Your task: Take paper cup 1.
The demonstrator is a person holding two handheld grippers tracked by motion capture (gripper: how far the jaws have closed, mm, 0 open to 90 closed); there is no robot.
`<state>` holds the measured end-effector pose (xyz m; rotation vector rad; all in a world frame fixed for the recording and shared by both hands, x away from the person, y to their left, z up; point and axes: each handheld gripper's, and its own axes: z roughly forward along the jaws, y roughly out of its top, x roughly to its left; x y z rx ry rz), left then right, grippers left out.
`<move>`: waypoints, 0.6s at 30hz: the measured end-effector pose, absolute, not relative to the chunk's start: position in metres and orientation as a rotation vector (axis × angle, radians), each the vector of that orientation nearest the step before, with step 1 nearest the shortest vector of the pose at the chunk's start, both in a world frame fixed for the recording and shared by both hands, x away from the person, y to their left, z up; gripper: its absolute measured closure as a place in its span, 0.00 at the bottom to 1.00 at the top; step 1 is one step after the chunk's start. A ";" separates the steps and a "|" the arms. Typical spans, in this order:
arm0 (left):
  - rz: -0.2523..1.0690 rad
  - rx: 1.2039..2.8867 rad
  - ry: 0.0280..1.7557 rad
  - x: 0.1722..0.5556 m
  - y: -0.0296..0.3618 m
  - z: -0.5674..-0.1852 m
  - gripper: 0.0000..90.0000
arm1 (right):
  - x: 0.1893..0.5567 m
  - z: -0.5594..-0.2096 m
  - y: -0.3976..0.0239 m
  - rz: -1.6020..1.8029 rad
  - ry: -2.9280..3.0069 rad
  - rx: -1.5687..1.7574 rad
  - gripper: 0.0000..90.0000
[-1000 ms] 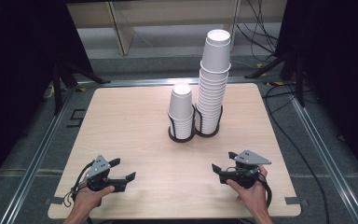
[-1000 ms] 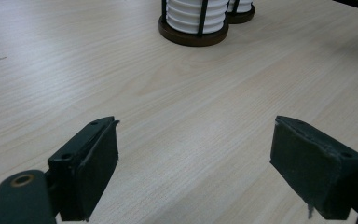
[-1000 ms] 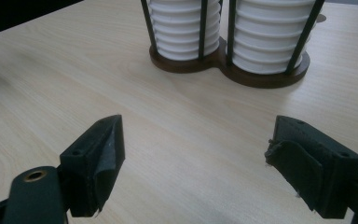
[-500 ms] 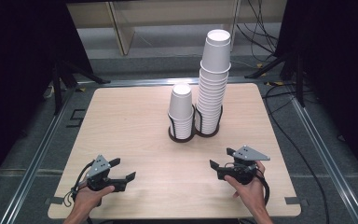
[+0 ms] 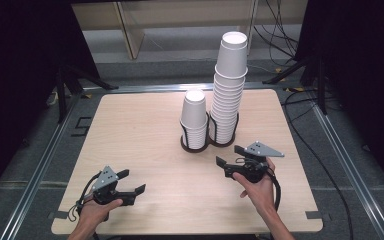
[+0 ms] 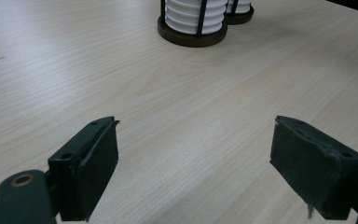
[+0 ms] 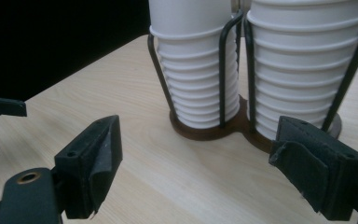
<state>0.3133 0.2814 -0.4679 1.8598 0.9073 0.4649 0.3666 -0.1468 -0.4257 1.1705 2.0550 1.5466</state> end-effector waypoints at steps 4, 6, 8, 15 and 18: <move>0.464 1.848 0.892 0.313 0.281 -0.467 0.16 | 0.372 -0.420 -0.138 1.556 2.083 1.145 0.19; 0.472 1.859 0.892 0.313 0.281 -0.467 0.16 | 0.376 -0.414 -0.132 1.549 2.095 1.143 0.19; 0.471 1.862 0.899 0.313 0.281 -0.467 0.16 | 0.380 -0.409 -0.127 1.529 2.095 1.100 0.18; 0.475 1.861 0.897 0.313 0.282 -0.467 0.16 | 0.390 -0.391 -0.111 1.539 2.077 1.067 0.18; 0.475 1.859 0.899 0.313 0.282 -0.467 0.16 | 0.398 -0.383 -0.104 1.547 2.070 1.060 0.18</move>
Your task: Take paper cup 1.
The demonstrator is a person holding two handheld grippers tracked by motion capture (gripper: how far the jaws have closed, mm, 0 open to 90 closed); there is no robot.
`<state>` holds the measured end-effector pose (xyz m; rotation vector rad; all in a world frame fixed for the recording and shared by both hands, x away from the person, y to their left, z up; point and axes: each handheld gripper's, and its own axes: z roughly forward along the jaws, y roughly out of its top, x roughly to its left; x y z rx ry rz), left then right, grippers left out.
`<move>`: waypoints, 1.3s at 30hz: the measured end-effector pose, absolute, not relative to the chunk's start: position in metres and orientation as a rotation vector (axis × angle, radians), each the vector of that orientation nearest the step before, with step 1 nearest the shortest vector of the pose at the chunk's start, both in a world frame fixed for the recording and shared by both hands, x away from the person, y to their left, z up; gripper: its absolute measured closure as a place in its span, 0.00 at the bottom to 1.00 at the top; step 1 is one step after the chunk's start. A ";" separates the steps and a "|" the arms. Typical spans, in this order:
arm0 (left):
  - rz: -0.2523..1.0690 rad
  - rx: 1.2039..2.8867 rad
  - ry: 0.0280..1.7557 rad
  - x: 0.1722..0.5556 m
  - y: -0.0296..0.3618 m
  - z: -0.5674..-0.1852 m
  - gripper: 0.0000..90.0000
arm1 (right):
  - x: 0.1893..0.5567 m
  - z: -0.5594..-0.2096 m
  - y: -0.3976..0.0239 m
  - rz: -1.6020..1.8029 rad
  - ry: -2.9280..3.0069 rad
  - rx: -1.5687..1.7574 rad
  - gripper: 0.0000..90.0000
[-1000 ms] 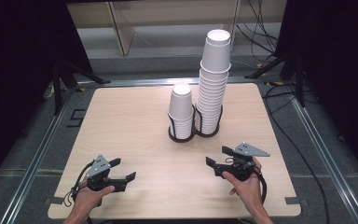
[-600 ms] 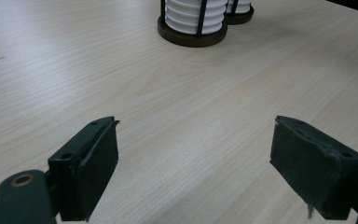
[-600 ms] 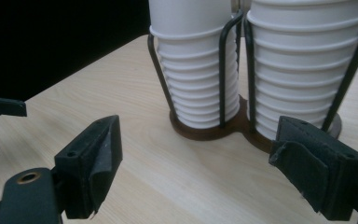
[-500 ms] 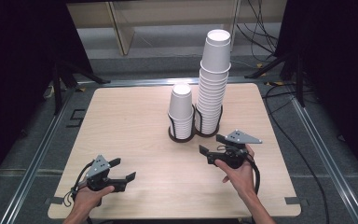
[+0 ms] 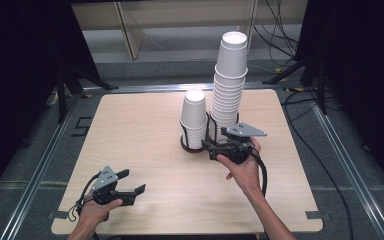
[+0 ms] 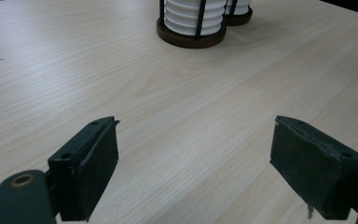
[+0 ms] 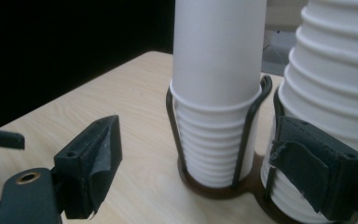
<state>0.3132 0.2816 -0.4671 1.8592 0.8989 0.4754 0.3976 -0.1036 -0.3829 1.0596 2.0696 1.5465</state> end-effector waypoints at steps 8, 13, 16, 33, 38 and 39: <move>0.467 1.853 0.900 0.313 0.282 -0.467 0.16 | 0.415 -0.368 -0.082 1.537 2.008 1.057 0.17; 0.475 1.862 0.893 0.313 0.282 -0.467 0.16 | 0.425 -0.364 -0.071 1.529 1.976 1.083 0.17; 0.465 1.854 0.901 0.313 0.281 -0.467 0.16 | 0.434 -0.364 -0.065 1.503 1.973 1.088 0.17; 0.458 1.848 0.905 0.312 0.282 -0.468 0.16 | 0.458 -0.360 -0.040 1.459 1.896 1.168 0.18; 0.457 1.840 0.902 0.313 0.282 -0.467 0.16 | 0.462 -0.358 -0.032 1.394 1.864 1.204 0.17; 0.457 1.840 0.901 0.313 0.282 -0.467 0.16 | 0.463 -0.359 -0.030 1.404 1.857 1.207 0.17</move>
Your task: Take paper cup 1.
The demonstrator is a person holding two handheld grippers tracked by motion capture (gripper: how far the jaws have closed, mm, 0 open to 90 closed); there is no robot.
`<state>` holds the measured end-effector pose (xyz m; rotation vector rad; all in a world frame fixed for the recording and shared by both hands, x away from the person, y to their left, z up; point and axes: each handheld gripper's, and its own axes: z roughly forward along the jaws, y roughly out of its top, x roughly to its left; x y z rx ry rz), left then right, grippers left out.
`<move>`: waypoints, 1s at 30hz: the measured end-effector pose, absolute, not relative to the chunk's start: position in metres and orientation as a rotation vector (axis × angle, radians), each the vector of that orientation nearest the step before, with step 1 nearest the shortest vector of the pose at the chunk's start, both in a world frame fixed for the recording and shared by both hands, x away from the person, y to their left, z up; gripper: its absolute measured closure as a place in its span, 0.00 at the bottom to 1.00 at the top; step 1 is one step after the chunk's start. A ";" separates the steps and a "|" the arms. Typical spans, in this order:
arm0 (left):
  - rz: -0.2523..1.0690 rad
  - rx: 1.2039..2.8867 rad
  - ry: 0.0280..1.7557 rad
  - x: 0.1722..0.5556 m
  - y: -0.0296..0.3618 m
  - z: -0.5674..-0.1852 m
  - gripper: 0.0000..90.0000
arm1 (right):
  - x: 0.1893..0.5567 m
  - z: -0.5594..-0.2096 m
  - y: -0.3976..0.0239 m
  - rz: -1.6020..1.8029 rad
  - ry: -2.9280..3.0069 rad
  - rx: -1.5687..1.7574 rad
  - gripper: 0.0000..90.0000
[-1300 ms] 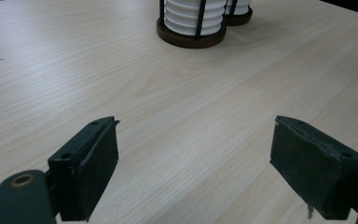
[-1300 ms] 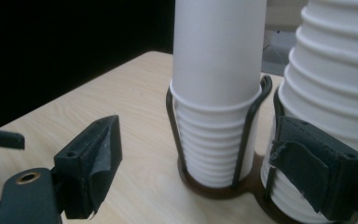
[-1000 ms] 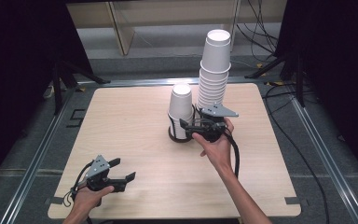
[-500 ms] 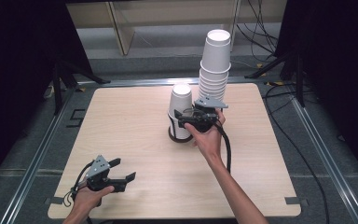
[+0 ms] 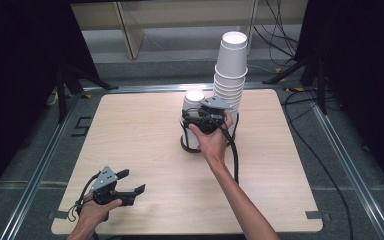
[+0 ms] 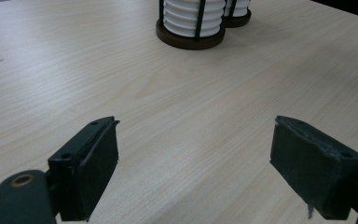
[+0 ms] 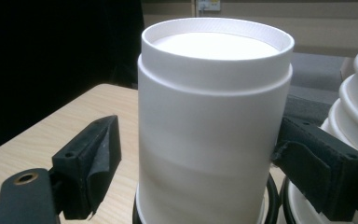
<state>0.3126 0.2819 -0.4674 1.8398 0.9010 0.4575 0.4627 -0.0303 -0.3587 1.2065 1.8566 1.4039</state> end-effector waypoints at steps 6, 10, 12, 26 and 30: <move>0.456 1.840 0.899 0.312 0.282 -0.467 0.16 | 0.468 -0.360 -0.022 1.343 1.834 1.214 0.17; 0.462 1.849 0.903 0.312 0.282 -0.466 0.16 | 0.472 -0.363 -0.019 1.328 1.833 1.239 0.17; 0.469 1.858 0.893 0.312 0.283 -0.466 0.16 | 0.473 -0.364 -0.018 1.324 1.824 1.248 0.17; 0.456 1.843 0.898 0.312 0.283 -0.467 0.16 | 0.476 -0.367 -0.016 1.331 1.798 1.280 0.19; 0.455 1.842 0.897 0.312 0.283 -0.467 0.16 | 0.473 -0.362 -0.017 1.345 1.792 1.268 0.20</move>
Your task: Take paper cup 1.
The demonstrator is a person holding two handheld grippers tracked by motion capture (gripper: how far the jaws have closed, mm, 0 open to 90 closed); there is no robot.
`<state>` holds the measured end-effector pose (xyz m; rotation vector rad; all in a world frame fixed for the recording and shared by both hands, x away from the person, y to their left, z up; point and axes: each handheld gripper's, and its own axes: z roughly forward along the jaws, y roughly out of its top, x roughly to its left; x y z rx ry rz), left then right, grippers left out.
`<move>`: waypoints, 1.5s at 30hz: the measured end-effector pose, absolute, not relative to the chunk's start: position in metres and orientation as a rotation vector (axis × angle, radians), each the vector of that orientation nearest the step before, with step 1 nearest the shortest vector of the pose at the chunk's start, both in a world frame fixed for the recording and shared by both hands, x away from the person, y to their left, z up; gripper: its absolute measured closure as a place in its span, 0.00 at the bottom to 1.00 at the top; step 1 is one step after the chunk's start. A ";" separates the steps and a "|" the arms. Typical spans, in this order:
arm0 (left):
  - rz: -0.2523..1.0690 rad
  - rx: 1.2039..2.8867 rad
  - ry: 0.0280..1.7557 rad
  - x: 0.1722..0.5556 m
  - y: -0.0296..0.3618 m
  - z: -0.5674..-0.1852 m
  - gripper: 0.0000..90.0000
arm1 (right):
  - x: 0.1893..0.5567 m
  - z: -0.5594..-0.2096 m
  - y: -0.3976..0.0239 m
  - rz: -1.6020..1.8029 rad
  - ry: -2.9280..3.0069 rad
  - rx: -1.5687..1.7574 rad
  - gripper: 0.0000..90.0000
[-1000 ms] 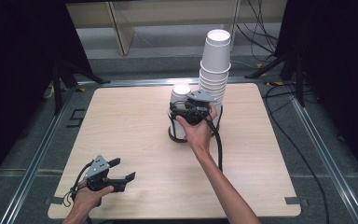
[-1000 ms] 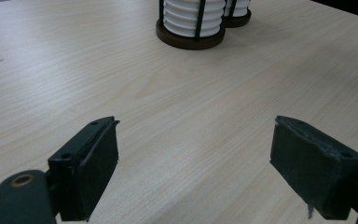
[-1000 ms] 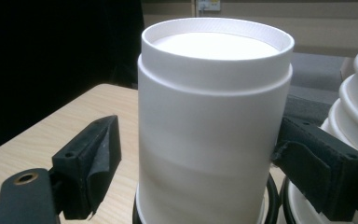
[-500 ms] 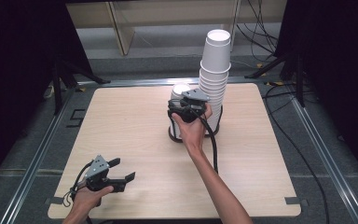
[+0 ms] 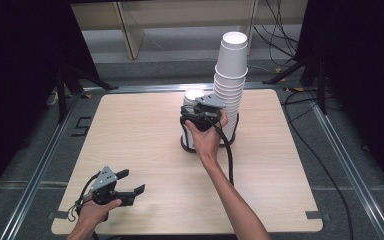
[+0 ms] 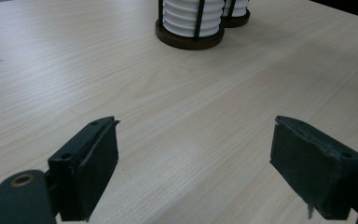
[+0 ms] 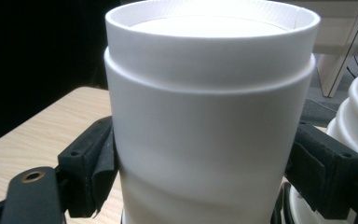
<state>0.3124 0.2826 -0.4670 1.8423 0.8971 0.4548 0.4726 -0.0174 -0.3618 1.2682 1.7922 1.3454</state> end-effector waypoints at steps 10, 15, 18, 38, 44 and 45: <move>0.450 1.857 0.891 0.312 0.282 -0.467 0.16 | 0.463 -0.331 -0.018 1.419 1.723 1.225 0.20; 0.441 1.865 0.893 0.312 0.282 -0.468 0.16 | 0.461 -0.319 -0.019 1.434 1.708 1.184 0.20; 0.435 1.868 0.892 0.312 0.280 -0.468 0.16 | 0.459 -0.308 -0.018 1.456 1.686 1.178 0.20; 0.424 1.874 0.884 0.312 0.279 -0.470 0.16 | 0.423 -0.270 -0.031 1.627 1.723 1.002 0.20; 0.428 1.870 0.881 0.312 0.279 -0.470 0.16 | 0.406 -0.287 -0.034 1.672 1.829 0.961 0.20; 0.436 1.892 0.889 0.311 0.280 -0.468 0.16 | 0.404 -0.291 -0.034 1.679 1.840 0.956 0.20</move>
